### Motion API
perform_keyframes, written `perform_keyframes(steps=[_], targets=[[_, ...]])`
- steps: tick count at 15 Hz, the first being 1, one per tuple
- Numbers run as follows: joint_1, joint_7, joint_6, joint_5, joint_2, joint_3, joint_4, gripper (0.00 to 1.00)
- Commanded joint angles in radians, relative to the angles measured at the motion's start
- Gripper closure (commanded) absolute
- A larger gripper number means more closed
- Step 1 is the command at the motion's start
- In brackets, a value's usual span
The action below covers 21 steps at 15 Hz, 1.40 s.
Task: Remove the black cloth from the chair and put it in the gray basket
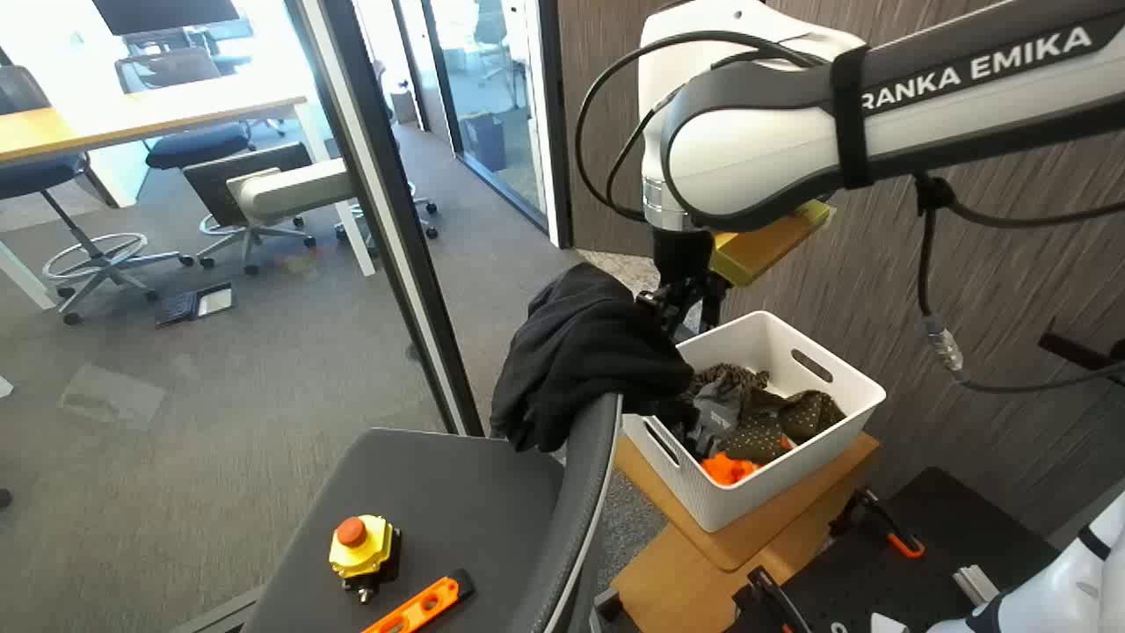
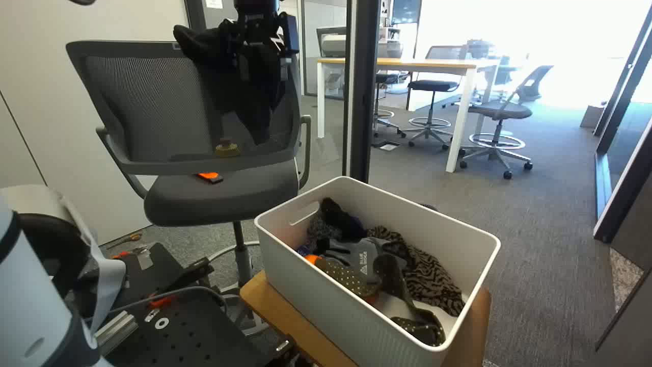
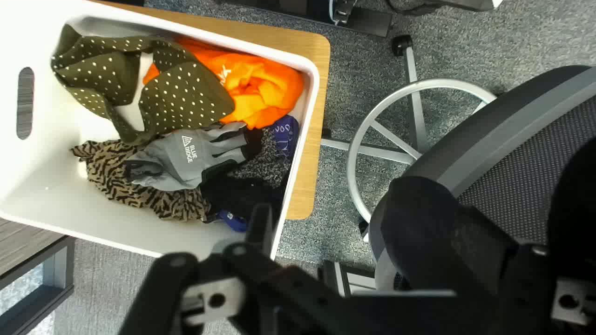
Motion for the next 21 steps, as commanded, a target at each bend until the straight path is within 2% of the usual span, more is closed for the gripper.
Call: perform_keyframes(steps=[1,6,8,15,18,21], targets=[[0.009,0.003,-0.002,-0.003,0.001,-0.008,0.006,0.0],[0.009,0.003,-0.002,-0.003,-0.001,-0.008,0.011,0.0],[0.013,-0.02,0.028,0.039,-0.035,-0.029,-0.011,0.0],[-0.014,0.011,0.019,0.123,-0.166,-0.102,-0.056,0.0],[0.021,-0.058,0.097,0.277,-0.17,-0.144,-0.104,0.0],[0.042,-0.12,0.192,0.421,-0.178,-0.158,-0.147,0.0]])
